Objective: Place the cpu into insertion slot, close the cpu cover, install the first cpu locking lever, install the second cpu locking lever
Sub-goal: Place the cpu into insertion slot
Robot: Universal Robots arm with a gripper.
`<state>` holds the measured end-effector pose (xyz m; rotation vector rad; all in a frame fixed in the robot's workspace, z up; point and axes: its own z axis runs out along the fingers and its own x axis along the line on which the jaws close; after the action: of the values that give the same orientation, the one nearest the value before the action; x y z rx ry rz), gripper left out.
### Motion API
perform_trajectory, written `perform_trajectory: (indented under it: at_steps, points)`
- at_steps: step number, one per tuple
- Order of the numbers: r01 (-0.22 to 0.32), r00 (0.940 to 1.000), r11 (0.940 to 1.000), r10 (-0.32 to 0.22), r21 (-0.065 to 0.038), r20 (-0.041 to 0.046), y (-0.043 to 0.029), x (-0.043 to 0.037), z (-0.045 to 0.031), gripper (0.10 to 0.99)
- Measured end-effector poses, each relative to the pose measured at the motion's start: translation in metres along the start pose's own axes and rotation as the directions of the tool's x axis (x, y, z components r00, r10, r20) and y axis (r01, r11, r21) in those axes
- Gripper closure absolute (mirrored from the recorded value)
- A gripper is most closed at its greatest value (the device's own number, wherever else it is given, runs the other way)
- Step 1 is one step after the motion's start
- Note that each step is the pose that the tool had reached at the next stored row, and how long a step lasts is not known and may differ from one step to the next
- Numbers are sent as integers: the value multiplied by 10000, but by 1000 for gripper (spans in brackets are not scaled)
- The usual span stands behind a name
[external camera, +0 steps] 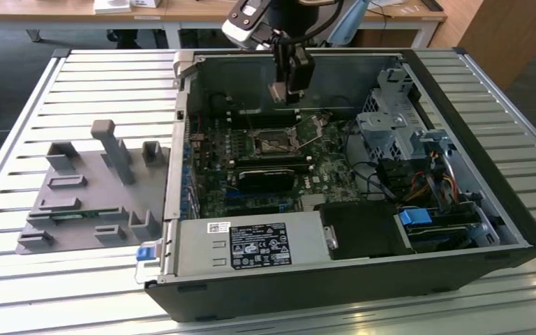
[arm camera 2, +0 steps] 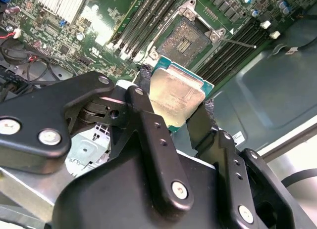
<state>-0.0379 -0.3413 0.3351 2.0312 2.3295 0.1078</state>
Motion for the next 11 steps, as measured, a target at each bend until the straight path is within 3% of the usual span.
perform_trajectory:
  at_steps: [11]
  points:
    - [1, 10000, 10000, -1, 18, 34, -8, -1, 87, 545]
